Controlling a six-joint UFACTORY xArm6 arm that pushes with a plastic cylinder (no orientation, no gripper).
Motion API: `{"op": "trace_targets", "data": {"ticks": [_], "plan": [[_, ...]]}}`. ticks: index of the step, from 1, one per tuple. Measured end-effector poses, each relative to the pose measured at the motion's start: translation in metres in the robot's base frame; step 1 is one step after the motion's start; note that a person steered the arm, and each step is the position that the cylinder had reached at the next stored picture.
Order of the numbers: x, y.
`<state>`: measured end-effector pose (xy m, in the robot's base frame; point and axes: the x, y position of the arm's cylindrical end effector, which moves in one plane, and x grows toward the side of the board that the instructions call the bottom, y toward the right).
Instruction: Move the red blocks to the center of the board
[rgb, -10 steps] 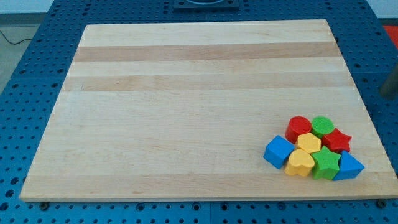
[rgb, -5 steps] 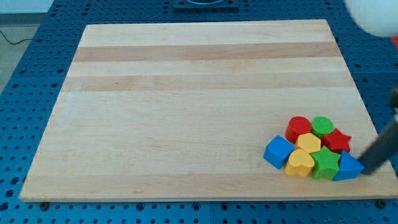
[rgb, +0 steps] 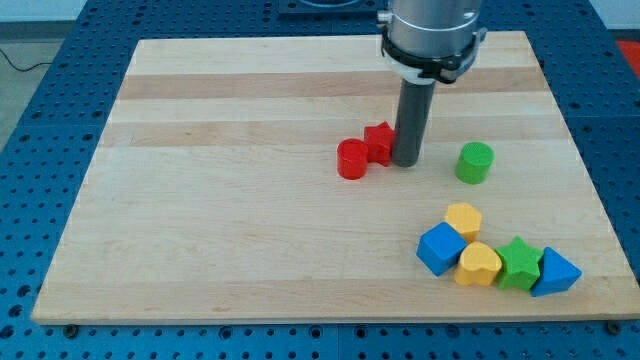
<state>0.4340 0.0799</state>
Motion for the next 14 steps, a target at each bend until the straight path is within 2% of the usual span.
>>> {"op": "trace_targets", "data": {"ticks": [2,7,8,9,10,11,14], "plan": [[-0.007,-0.018],[-0.033,-0.020],[-0.031,0.007],[-0.052,0.023],[-0.077,0.011],[-0.082,-0.010],[-0.068,-0.042]]}}
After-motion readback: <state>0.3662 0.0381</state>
